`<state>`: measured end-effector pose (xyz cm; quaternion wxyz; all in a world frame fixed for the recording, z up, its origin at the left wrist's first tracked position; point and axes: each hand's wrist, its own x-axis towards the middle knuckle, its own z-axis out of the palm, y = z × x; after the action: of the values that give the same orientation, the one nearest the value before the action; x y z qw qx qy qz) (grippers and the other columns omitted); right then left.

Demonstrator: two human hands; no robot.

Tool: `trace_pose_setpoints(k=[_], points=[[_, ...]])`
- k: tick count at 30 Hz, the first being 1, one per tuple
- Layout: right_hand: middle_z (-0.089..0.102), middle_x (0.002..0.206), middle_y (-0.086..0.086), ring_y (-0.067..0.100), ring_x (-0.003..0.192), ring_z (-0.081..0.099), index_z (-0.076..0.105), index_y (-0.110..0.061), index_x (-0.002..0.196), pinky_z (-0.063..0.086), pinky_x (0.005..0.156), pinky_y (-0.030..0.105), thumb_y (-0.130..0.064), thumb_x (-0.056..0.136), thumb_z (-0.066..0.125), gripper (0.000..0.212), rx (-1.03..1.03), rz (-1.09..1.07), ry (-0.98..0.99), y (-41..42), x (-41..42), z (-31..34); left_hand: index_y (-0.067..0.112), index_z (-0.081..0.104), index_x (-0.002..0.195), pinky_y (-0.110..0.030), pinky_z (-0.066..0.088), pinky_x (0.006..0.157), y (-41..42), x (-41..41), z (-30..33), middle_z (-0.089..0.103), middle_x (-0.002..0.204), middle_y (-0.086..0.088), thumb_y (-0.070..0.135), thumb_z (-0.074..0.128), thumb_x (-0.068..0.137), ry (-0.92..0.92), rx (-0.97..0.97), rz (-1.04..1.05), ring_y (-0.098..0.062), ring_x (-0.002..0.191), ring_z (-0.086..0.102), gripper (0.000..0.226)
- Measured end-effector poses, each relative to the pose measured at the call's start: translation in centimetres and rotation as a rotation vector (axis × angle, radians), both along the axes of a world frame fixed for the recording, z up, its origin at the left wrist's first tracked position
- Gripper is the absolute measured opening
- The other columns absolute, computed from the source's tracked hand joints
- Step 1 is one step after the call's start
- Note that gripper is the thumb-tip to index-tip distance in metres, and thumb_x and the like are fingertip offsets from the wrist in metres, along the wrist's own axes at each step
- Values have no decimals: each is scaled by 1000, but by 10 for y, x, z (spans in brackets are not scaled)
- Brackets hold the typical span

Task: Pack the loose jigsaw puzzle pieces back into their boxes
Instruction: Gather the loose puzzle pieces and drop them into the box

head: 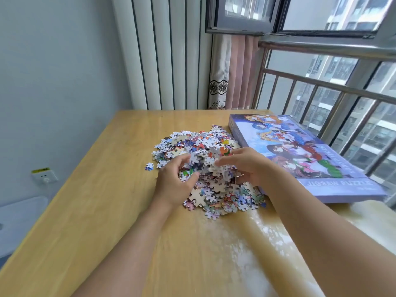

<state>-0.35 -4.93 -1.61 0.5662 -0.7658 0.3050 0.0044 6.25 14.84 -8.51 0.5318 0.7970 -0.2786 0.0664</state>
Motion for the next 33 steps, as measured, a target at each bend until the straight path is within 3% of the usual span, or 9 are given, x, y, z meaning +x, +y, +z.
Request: trace_pose_setpoints(k=[5, 9, 13, 16, 21, 24, 27, 31, 33], points=[[61, 114, 6, 19, 85, 55, 63, -8, 125, 42, 56, 30, -23, 70, 91, 64, 107, 8, -96, 5, -7, -9, 26, 71, 118, -11, 47, 90, -6, -13, 5, 71, 106, 16, 33, 75, 86, -103, 63, -56, 6, 101, 63, 33], [70, 110, 24, 27, 87, 59, 77, -8, 100, 44, 71, 39, -21, 65, 92, 41, 119, 115, -56, 12, -8, -12, 29, 70, 120, -5, 45, 87, -13, -24, 4, 71, 112, 15, 18, 74, 88, -146, 107, -153, 4, 98, 64, 34], [75, 100, 15, 24, 82, 66, 73, -5, 111, 48, 58, 30, -13, 68, 91, 47, 22, 101, -64, 14, -8, -4, 25, 70, 121, -13, 51, 85, -13, -23, 4, 73, 108, 14, 18, 73, 89, -179, 62, -117, 4, 97, 66, 33], [72, 101, 14, 23, 88, 71, 66, -3, 119, 61, 62, 35, -6, 73, 87, 51, 87, -34, -173, 13, -14, 7, 23, 72, 114, -18, 53, 85, -9, -17, 4, 72, 101, 15, 21, 71, 90, -175, -9, -22, 4, 96, 64, 24], [68, 101, 9, 24, 86, 66, 60, -11, 130, 50, 56, 27, -10, 73, 88, 64, 112, -171, -354, 10, -26, 15, 22, 72, 109, -24, 54, 86, -7, -20, 3, 70, 101, 13, 20, 70, 91, -178, -59, 39, 2, 95, 64, 19], [69, 114, 18, 29, 101, 68, 62, -1, 123, 61, 71, 38, -3, 77, 83, 51, 375, -210, -364, 10, -34, 19, 21, 71, 109, -26, 54, 86, -8, -24, 3, 70, 102, 13, 18, 71, 90, -201, -55, 22, 0, 97, 64, 20], [65, 117, 20, 31, 98, 68, 64, 6, 108, 62, 76, 41, 0, 86, 73, 24, 612, -196, -315, 13, -54, 20, 21, 71, 109, -26, 55, 82, -10, -34, 3, 69, 101, 15, 18, 72, 89, -197, -47, -19, 2, 95, 63, 20], [63, 119, 19, 33, 113, 63, 62, 2, 99, 57, 93, 44, 1, 93, 65, 7, 734, -198, -301, 13, -88, 20, 25, 67, 109, -25, 54, 79, -18, -49, 15, 66, 107, 14, 16, 73, 88, -230, 31, -136, 0, 94, 62, 24], [67, 109, 17, 30, 105, 64, 63, -1, 95, 53, 100, 46, 0, 95, 62, 1, 725, -166, -294, 10, -108, 18, 28, 62, 117, -25, 47, 86, -30, -56, 27, 61, 116, 12, 19, 75, 86, -288, 170, -222, -6, 103, 57, 35]])
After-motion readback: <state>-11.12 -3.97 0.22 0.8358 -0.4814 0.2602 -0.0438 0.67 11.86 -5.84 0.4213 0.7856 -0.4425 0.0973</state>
